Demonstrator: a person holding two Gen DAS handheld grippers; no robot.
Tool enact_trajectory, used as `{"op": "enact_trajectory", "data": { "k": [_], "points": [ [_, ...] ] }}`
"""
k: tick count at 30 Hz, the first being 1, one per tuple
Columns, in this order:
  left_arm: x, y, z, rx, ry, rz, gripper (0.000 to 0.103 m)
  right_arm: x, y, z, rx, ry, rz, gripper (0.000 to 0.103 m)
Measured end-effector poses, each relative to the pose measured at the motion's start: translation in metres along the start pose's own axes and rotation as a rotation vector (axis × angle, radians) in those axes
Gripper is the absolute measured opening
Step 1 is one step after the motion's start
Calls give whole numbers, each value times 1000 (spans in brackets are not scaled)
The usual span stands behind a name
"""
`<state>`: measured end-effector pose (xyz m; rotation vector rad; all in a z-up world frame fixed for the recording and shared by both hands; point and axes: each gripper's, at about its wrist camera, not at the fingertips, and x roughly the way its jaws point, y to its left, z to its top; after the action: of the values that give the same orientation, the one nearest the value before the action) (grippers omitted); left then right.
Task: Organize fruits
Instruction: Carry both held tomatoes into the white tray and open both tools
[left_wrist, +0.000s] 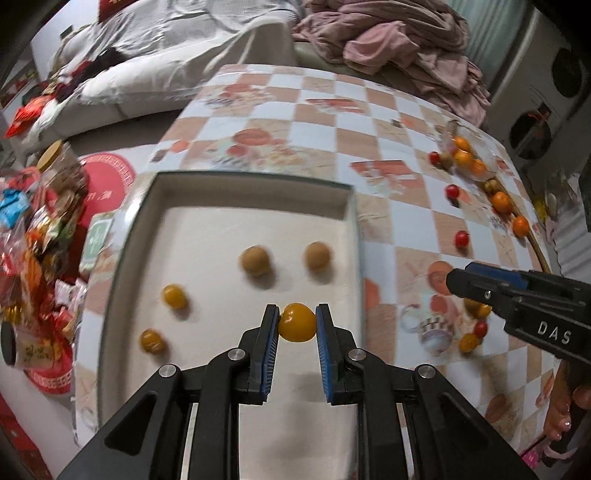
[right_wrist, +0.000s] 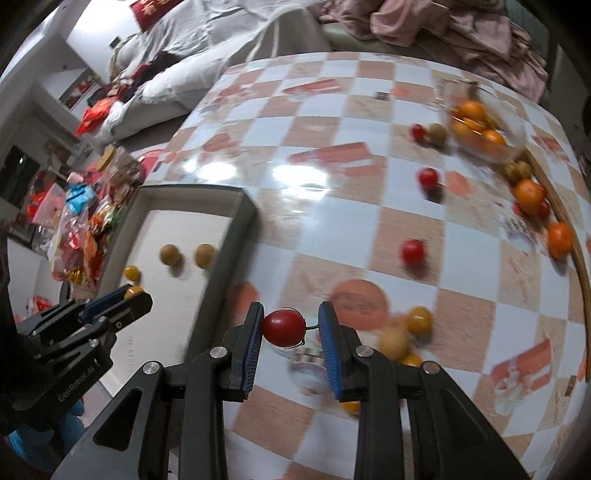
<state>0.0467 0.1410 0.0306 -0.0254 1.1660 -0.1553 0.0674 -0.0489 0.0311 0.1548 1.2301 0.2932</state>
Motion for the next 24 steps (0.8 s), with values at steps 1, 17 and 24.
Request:
{"op": "enact_trajectory", "data": {
  "k": [1,17,24],
  "points": [
    [-1,4,-2,-8,1,4,21,2,8,2,-14,4,6,33],
    [-7,78,-44,-139,29,84,21,38,100,12,-161,58,81,33],
    [3,97,-57,-168,55,118,21,69,130,10,-206,102,82,33]
  ]
}}
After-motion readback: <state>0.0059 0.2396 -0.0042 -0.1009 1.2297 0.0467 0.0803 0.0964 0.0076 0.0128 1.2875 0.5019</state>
